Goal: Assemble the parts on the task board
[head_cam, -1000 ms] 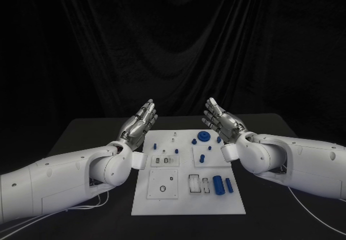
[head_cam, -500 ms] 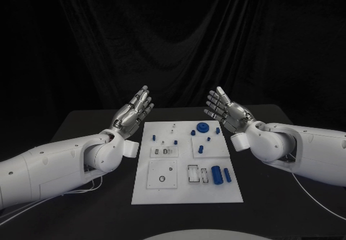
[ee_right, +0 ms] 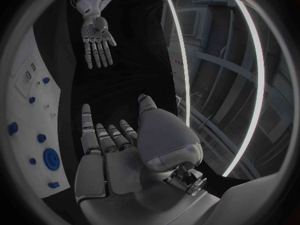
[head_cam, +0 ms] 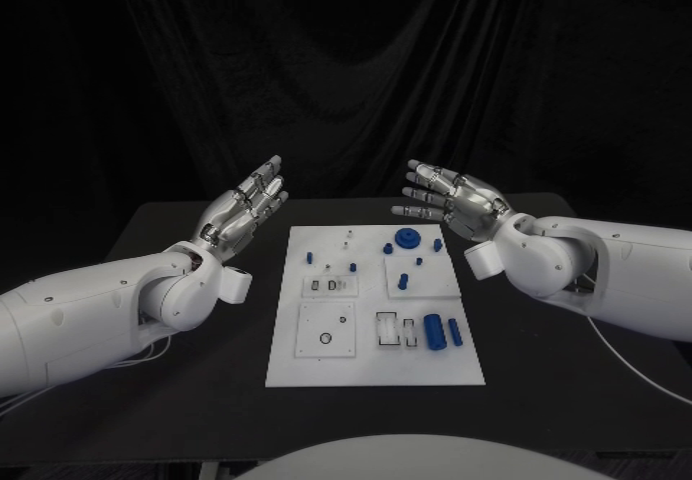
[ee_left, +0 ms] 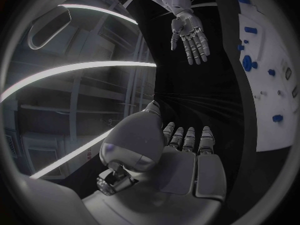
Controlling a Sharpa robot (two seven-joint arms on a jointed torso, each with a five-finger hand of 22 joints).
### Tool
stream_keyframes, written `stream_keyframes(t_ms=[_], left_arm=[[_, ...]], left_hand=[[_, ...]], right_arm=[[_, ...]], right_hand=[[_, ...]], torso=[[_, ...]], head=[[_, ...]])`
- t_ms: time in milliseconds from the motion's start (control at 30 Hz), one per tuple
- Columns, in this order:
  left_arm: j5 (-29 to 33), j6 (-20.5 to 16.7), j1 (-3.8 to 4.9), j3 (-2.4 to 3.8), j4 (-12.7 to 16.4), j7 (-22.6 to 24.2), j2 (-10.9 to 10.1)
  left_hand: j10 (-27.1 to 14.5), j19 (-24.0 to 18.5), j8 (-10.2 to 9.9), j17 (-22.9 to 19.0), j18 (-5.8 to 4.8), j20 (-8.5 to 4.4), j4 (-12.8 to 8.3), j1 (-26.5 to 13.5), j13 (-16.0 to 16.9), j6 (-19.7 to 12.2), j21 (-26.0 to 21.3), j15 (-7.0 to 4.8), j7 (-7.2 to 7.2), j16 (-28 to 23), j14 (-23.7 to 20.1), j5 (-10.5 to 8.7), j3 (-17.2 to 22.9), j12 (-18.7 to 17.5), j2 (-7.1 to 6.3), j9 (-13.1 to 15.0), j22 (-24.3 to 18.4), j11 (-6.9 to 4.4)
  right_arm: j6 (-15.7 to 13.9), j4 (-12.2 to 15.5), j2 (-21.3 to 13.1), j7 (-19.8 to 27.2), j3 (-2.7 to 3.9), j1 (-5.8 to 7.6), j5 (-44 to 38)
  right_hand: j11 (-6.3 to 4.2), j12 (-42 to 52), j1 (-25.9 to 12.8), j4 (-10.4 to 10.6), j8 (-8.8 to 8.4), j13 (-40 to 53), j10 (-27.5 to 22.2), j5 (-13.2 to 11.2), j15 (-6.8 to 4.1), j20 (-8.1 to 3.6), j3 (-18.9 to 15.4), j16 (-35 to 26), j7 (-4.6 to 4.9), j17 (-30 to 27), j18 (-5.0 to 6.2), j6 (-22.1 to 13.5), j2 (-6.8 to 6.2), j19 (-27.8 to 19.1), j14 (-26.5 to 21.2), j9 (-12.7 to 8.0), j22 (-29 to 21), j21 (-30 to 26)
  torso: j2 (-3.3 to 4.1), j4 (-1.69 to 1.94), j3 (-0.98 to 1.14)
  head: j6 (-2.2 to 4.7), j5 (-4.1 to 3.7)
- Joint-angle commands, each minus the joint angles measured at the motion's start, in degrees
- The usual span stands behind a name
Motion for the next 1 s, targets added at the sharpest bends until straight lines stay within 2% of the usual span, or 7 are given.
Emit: stream_keyframes(t_ms=[33,67,267,367,767,900,1000], left_arm=[[-9.4,-5.9,-0.05,0.05,0.2,10.1,-0.9],[-10.5,-6.6,-0.06,0.05,0.2,10.3,-1.2],[-14.2,-8.9,-0.05,0.06,1.8,11.0,-3.9],[-14.8,-9.3,-0.05,0.06,3.4,11.1,-5.8],[-15.4,-10.7,0.04,0.06,6.5,12.1,-8.4],[-15.6,-11.2,0.09,0.06,7.0,12.6,-8.7],[-17.8,-11.7,0.13,0.06,7.3,12.9,-9.1]], left_hand=[[0.3,0.0,0.3,-0.1,0.98,-0.9,-0.1,2.7,0.0,1.6,-0.2,-1.41,0.46,-0.2,0.0,2.84,-0.1,-0.1,-0.34,0.2,-0.1,0.38],[0.4,0.0,0.3,-0.1,1.02,-1.33,0.0,3.2,0.0,2.0,-0.2,-1.83,0.65,-0.2,0.0,3.01,-0.3,-0.1,-0.38,0.2,-0.1,0.14],[0.7,0.0,0.4,-0.1,1.04,-2.57,0.0,4.5,0.1,3.3,-0.2,-3.08,1.15,-0.2,0.0,3.63,-0.9,0.0,-0.46,0.3,-0.1,-0.97],[0.7,0.0,0.4,-0.1,1.02,-2.59,0.0,5.5,0.1,3.7,-0.2,-3.09,1.68,-0.2,0.0,4.55,-0.9,0.0,-0.33,0.3,-0.1,-1.0],[1.2,0.0,0.6,-0.1,1.03,-2.38,0.0,6.9,0.2,5.0,-0.2,-2.93,2.42,-0.2,0.0,6.53,-1.1,0.1,-0.3,0.4,-0.1,-0.89],[1.3,0.0,0.6,-0.1,1.04,-2.39,0.0,7.3,0.2,5.4,-0.2,-2.92,2.59,-0.2,0.0,7.18,-1.2,0.1,-0.37,0.5,-0.1,-0.87],[1.4,0.0,0.6,-0.1,1.07,-2.48,0.0,7.8,0.3,5.8,-0.2,-3.07,2.76,-0.2,0.0,7.88,-1.3,0.2,-0.58,0.5,-0.1,-1.11]], right_arm=[[0.5,-0.2,-0.4,-4.3,0.07,1.56,-11.3],[0.3,-0.1,-0.6,-4.9,0.06,2.05,-13.4],[-1.3,-0.2,-0.9,-9.7,0.06,6.46,-28.6],[-3.2,-0.4,-0.8,-12.4,0.06,8.7,-38.4],[-8.2,1.2,-1.5,-23.1,0.06,12.15,-75.2],[-9.6,2.2,-1.9,-26.7,0.06,12.37,-88.5],[-10.2,3.1,-2.4,-28.7,0.06,12.42,-95.5]], right_hand=[[2.14,5.9,2.4,-1.9,2.07,1.1,3.3,0.1,0.94,0.01,0.5,5.8,1.95,1.6,-1.66,4.7,-0.63,6.5,8.5,0.9,0.6,2.3],[2.97,9.9,3.2,-2.3,3.79,1.7,6.1,-1.4,1.06,-0.18,0.6,10.0,3.38,2.6,-1.82,9.0,-0.8,9.5,15.6,1.6,0.7,3.2],[3.97,17.2,5.1,-3.6,4.84,1.4,10.3,-6.2,-1.55,-0.68,-0.2,15.2,4.47,2.9,0.32,15.2,-1.96,23.1,29.9,2.3,1.8,7.4],[2.21,23.1,6.9,-5.4,7.01,2.0,17.4,-6.8,-5.4,-3.64,-0.3,20.4,5.55,4.5,1.13,23.1,-2.52,31.6,42.5,3.3,2.6,9.9],[-1.22,19.5,9.7,-7.5,6.0,1.8,26.8,-15.6,-11.35,-9.32,2.7,32.0,2.69,9.9,0.93,30.4,-4.68,45.7,60.7,3.1,10.6,22.3],[-1.99,16.2,9.0,-7.6,5.34,1.9,33.5,-15.9,-12.8,-10.75,5.6,40.0,0.83,15.1,-2.98,33.5,-6.9,52.3,66.2,3.2,43.8,49.6],[-2.0,14.5,8.6,-7.6,5.01,1.8,35.5,-15.7,-12.83,-10.76,6.7,41.3,0.83,16.2,-3.97,34.4,-7.46,53.4,67.2,3.3,51.6,55.5]], torso=[[0.12,0.34,0.01],[0.16,0.35,0.02],[1.01,-0.07,0.03],[1.43,0.13,0.08],[6.17,2.08,-0.24],[8.29,3.09,-0.73],[9.24,3.97,-1.09]], head=[[-2.1,-0.55],[-2.1,-0.56],[-2.1,-0.1],[-2.1,-0.41],[-2.1,-1.76],[-2.1,-3.48],[-2.1,-4.42]])
